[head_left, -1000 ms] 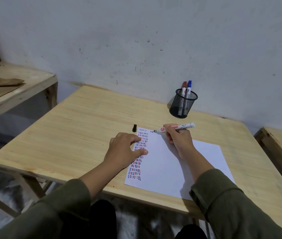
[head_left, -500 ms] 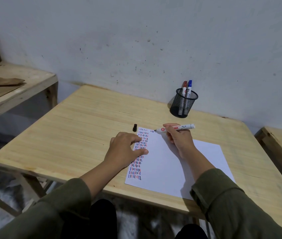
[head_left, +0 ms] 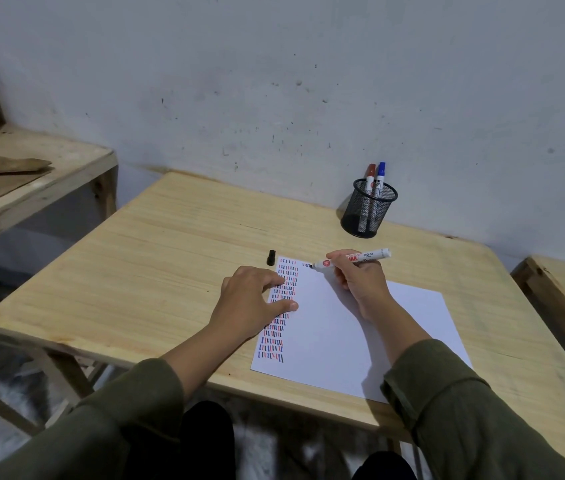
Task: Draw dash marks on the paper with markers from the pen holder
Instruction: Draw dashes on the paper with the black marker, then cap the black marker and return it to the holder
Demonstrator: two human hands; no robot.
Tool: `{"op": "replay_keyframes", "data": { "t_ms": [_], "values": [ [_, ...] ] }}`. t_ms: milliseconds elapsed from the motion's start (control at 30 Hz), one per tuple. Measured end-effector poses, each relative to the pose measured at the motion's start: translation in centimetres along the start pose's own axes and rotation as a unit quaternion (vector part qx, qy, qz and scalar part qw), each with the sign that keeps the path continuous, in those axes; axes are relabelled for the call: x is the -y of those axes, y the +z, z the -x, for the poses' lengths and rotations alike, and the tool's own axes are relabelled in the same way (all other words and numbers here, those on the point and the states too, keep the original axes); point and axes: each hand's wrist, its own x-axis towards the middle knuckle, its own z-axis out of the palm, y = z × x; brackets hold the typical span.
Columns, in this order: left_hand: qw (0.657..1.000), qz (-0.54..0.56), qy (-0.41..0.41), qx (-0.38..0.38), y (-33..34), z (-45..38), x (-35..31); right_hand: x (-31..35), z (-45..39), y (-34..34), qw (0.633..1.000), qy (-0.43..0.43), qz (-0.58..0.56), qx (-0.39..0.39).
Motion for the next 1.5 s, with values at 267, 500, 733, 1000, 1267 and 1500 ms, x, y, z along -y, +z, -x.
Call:
{"op": "replay_keyframes", "data": {
  "t_ms": [267, 500, 733, 1000, 1267, 1500],
  "values": [
    [0.993, 0.065, -0.005, -0.094, -0.5, -0.3, -0.2, 0.2, 0.2, -0.6, 0.996, 0.01, -0.087, 0.007],
    [0.999, 0.014, -0.034, -0.035, -1.1, -3.6, -0.2, 1.5, 0.7, -1.5, 0.989, -0.019, -0.138, 0.043],
    [0.998, -0.007, -0.049, -0.044, -0.4, -5.2, -1.2, 3.7, 1.8, -2.4, 0.987, -0.043, -0.148, 0.053],
    [0.849, 0.488, -0.186, -0.076, -2.1, -7.0, -8.0, 7.1, 2.5, -4.1, 0.984, -0.09, -0.142, 0.054],
    [0.788, 0.586, -0.191, 0.0, -2.4, -8.1, -11.9, 9.5, 3.0, -4.9, 0.981, -0.134, -0.127, 0.063],
    [0.791, 0.587, -0.169, 0.036, -2.6, -7.5, -13.8, 9.7, 2.9, -5.6, 0.983, -0.131, -0.117, 0.052]
  ]
}}
